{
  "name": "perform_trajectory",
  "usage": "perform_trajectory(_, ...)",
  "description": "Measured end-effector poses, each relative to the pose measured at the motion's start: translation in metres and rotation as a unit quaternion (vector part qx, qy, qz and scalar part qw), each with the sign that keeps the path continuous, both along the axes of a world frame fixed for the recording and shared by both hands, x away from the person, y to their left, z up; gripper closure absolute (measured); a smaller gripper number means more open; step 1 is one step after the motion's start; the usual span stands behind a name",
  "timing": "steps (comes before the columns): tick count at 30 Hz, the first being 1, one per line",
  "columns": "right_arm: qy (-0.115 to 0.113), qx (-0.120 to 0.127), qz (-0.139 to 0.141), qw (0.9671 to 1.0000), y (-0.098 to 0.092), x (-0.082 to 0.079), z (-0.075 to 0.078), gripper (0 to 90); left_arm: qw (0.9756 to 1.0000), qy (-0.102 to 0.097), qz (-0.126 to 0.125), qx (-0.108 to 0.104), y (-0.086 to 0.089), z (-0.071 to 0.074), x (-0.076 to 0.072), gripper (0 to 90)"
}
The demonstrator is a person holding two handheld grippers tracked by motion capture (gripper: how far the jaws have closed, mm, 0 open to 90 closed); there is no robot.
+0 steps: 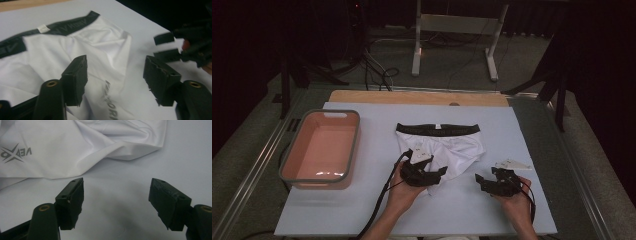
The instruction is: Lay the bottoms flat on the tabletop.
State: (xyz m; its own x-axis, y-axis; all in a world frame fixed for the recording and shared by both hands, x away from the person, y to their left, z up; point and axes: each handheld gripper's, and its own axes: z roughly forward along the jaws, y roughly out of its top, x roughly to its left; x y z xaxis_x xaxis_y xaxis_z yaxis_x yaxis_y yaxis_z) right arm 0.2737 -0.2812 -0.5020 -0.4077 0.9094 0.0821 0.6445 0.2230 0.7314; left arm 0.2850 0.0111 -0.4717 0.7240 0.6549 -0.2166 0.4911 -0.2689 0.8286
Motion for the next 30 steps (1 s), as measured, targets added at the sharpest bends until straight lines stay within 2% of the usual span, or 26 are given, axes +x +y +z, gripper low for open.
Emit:
perform_trajectory(2,0.0,0.001,0.001,1.0,0.0,0.0,0.0,28.2,0.9999,0.003,-0.011,-0.001,-0.001,-0.003,-0.005,43.6)
perform_trajectory(8,0.0,0.002,0.002,1.0,0.0,0.0,0.0,28.0,0.9995,0.008,-0.025,0.015,-0.005,-0.015,-0.016,46.5)
perform_trajectory(11,0.0,0.002,0.003,1.0,0.0,0.0,0.0,28.0,0.999,0.027,-0.03,0.017,-0.004,-0.024,-0.017,49.8)
perform_trajectory(13,0.0,0.003,0.003,1.0,0.0,0.0,0.0,28.0,0.9989,0.029,-0.027,0.023,-0.004,-0.027,-0.016,50.4)
perform_trajectory(14,0.0,0.003,0.003,1.0,0.0,0.0,0.0,28.0,0.9984,0.03,-0.025,0.04,-0.004,-0.033,-0.015,50.4)
perform_trajectory(18,-0.001,0.003,0.003,1.0,0.0,0.0,0.0,28.0,0.9968,0.027,-0.019,0.073,-0.005,-0.042,-0.013,49.2)
perform_trajectory(19,-0.001,0.003,0.003,1.0,0.0,0.0,0.0,28.0,0.9957,0.023,-0.016,0.088,-0.006,-0.043,-0.012,49.9)
perform_trajectory(20,-0.001,0.003,0.003,1.0,0.0,0.0,0.0,28.0,0.9947,0.02,-0.013,0.1,-0.007,-0.045,-0.011,57.0)
perform_trajectory(21,-0.001,0.003,0.003,1.0,0.0,0.0,0.0,28.0,0.9941,0.024,-0.015,0.105,-0.008,-0.046,-0.01,57.0)
perform_trajectory(22,-0.001,0.004,0.003,1.0,0.0,0.0,0.0,28.0,0.9929,0.027,-0.015,0.115,-0.008,-0.048,-0.009,68.1)
perform_trajectory(23,-0.001,0.004,0.003,1.0,0.0,0.0,0.0,28.0,0.9912,0.023,-0.012,0.13,-0.01,-0.049,-0.009,68.1)
perform_trajectory(25,-0.001,0.003,0.003,1.0,0.0,0.0,0.0,28.0,0.9891,0.018,-0.014,0.145,-0.011,-0.052,-0.009,78.6)
perform_trajectory(26,-0.001,0.004,0.002,1.0,0.0,0.0,0.0,28.0,0.9896,0.02,-0.017,0.141,-0.011,-0.052,-0.008,87.0)
perform_trajectory(28,-0.001,0.004,0.002,1.0,0.0,0.0,0.0,28.0,0.9898,0.021,-0.017,0.14,-0.01,-0.05,-0.007,88.2)
perform_trajectory(29,-0.001,0.004,0.002,1.0,0.0,0.0,0.0,28.0,0.9905,0.023,-0.017,0.134,-0.009,-0.048,-0.007,88.2)
perform_trajectory(30,-0.001,0.004,0.003,1.0,0.0,0.0,0.0,28.0,0.9924,0.024,-0.02,0.119,-0.007,-0.043,-0.008,88.5)
